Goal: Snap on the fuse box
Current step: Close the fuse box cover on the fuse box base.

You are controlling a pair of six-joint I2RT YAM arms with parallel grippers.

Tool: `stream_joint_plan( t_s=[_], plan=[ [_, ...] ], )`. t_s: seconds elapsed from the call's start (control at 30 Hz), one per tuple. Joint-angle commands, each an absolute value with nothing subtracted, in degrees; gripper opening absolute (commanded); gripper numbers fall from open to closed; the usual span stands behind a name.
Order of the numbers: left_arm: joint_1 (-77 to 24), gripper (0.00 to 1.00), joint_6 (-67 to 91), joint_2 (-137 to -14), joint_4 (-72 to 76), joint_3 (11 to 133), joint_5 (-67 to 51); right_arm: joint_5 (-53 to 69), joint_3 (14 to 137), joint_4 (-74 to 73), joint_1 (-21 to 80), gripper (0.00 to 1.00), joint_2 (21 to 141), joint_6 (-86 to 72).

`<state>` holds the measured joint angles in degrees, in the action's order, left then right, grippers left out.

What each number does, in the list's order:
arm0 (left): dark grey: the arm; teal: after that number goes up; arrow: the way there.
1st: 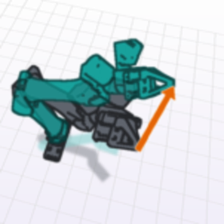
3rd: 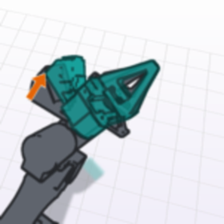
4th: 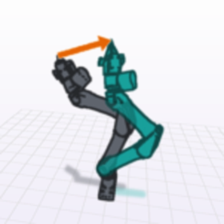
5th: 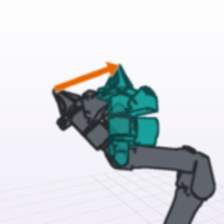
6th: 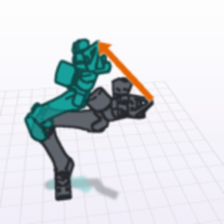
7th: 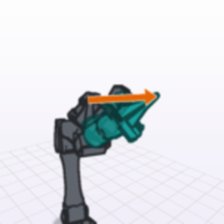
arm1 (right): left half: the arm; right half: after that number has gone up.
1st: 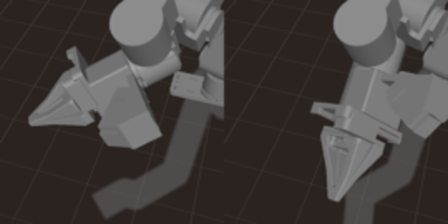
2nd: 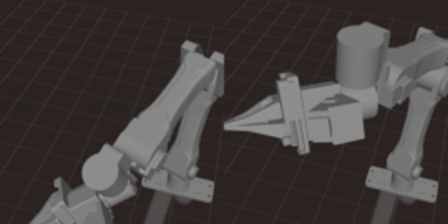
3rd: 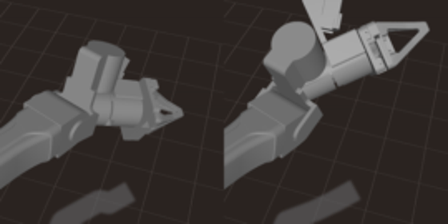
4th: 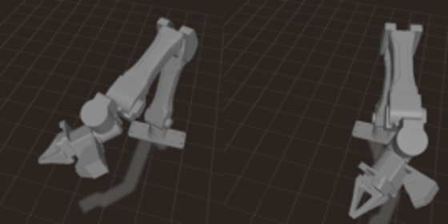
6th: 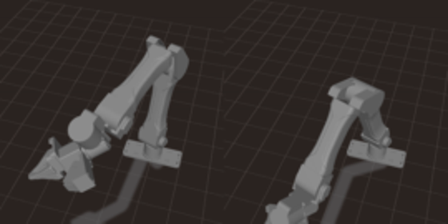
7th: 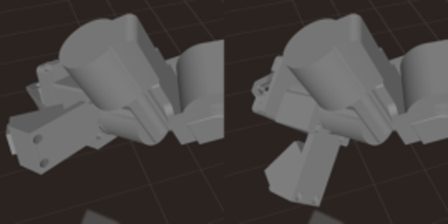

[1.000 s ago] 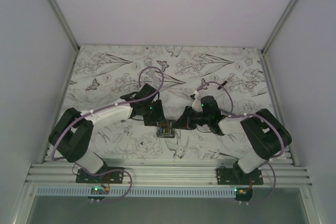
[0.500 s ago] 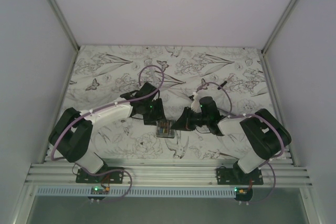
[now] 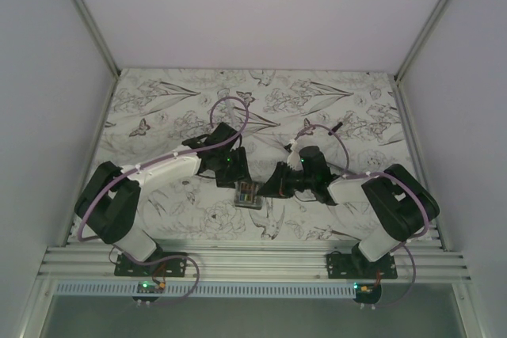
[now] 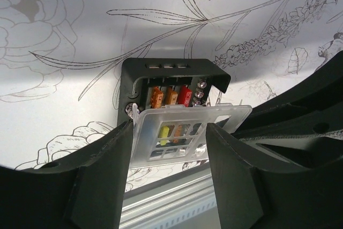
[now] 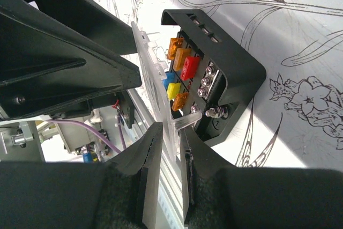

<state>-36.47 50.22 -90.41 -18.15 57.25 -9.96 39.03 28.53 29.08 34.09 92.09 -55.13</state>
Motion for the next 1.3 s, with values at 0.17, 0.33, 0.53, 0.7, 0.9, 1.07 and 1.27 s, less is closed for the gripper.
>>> stream_joint_plan(
  t_s=[0.17,0.33,0.53,0.7,0.9,1.07,1.27],
  plan=[
    [-36.8,0.6,50.0,-91.0,-18.6,59.4,-10.7,36.9,30.8,30.1,35.5,0.25,92.0,-56.8],
    [-36.8,0.61,49.8,-92.5,-18.6,60.1,-10.5,35.8,30.0,31.9,35.5,0.27,94.8,-56.7],
    [-36.8,0.62,49.3,-94.1,-18.7,60.9,-10.5,36.0,29.2,33.1,35.6,0.29,96.1,-57.0],
    [-36.8,0.64,49.1,-95.0,-18.9,61.2,-10.5,34.8,29.3,28.9,35.7,0.33,92.9,-55.0],
    [-36.8,0.66,49.0,-94.2,-19.7,61.0,-9.5,32.8,29.6,23.7,35.7,0.43,90.5,-51.6],
    [-36.7,0.72,48.9,-91.9,-20.8,60.1,-8.3,32.4,30.5,23.3,36.1,0.45,90.9,-51.0],
    [-36.3,0.82,49.2,-88.3,-21.6,56.5,-7.8,31.0,32.0,20.2,36.9,0.45,90.4,-49.5]
  ],
)
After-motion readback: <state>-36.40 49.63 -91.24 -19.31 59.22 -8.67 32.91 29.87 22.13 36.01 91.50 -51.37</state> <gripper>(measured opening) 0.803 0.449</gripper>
